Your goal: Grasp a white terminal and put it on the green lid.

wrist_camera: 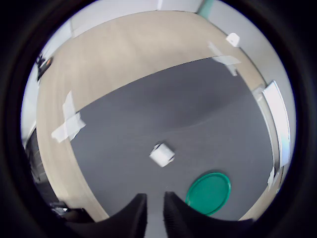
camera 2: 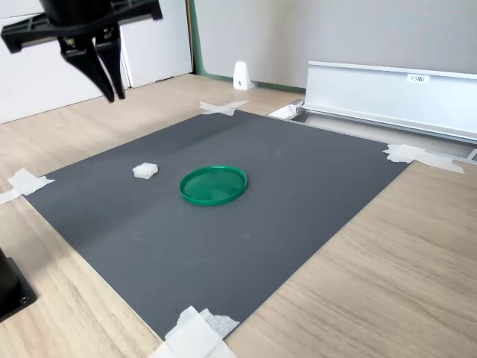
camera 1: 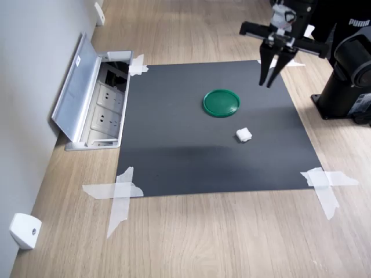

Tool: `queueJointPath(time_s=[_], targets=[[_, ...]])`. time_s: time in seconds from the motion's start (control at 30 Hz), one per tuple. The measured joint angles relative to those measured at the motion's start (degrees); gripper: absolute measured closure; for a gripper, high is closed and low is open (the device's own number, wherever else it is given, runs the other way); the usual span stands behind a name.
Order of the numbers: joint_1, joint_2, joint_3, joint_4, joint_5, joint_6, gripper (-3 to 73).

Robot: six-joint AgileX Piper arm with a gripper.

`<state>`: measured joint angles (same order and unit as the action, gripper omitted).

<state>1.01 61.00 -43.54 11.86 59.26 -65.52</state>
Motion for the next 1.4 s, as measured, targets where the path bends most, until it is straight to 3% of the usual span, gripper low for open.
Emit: queueJointPath(time_s=[0.2,0.3,0.4,0.6,0.83,1.1,1.4], targets=[[0.0,1.7,-1.7,-1.2,0.7,0.1,21.7],[0.0,2.0,-3.3,-1.7,1.1,3.4,9.9],[0.0,2.6,-5.4,-2.1,2.2,8.0,2.7],[0.5,3.6,-8.1,-2.1,3.8,22.0,0.6],[10.8,6.0,-8.4,-5.0,3.0,38.7,0.7],[12.5,10.8,-6.5,-9.2,-1.9,45.4,0.8],[12.5,15.8,-5.0,-8.6,-9.3,49.1,0.8]])
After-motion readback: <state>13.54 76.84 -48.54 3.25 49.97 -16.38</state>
